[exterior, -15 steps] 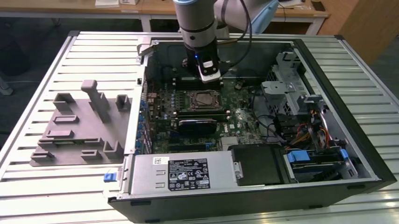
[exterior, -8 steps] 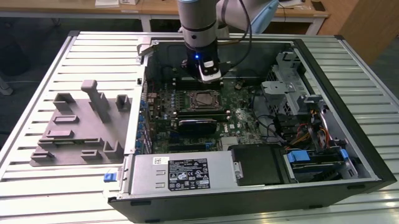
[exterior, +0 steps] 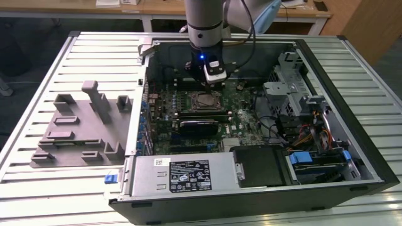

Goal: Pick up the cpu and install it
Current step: 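Install the first cpu locking lever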

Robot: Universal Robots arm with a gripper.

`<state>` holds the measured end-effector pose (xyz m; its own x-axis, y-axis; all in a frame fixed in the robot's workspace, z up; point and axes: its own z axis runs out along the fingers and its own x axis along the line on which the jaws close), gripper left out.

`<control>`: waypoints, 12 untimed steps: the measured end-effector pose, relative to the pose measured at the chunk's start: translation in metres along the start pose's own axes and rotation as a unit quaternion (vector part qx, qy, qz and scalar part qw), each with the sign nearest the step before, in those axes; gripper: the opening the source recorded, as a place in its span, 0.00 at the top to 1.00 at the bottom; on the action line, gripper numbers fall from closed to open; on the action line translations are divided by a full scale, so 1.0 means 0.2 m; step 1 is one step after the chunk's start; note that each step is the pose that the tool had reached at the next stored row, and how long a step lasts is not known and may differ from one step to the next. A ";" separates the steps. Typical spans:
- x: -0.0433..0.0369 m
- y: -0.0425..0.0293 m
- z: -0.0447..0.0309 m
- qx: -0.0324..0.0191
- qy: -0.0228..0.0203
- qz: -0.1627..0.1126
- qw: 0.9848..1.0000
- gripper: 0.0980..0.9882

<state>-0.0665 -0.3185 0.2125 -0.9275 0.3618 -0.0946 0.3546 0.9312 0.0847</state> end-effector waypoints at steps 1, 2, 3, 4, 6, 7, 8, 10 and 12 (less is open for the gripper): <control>-0.005 0.002 0.001 0.004 0.002 0.000 1.000 0.99; -0.009 0.002 0.003 0.007 0.004 0.000 1.000 0.99; -0.011 0.001 0.004 0.010 0.006 0.000 1.000 0.99; -0.013 -0.001 0.005 0.012 0.009 -0.001 1.000 0.99; -0.016 -0.007 0.008 0.016 0.014 -0.001 1.000 0.99; -0.018 -0.011 0.009 0.017 0.015 -0.001 1.000 0.99; -0.020 -0.016 0.010 0.018 0.016 -0.001 1.000 0.99; -0.025 -0.024 0.011 0.020 0.017 -0.001 1.000 0.99; -0.030 -0.033 0.012 0.022 0.017 -0.001 1.000 0.99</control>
<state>-0.0629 -0.3266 0.2100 -0.9316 0.3583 -0.0604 0.3563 0.9334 0.0415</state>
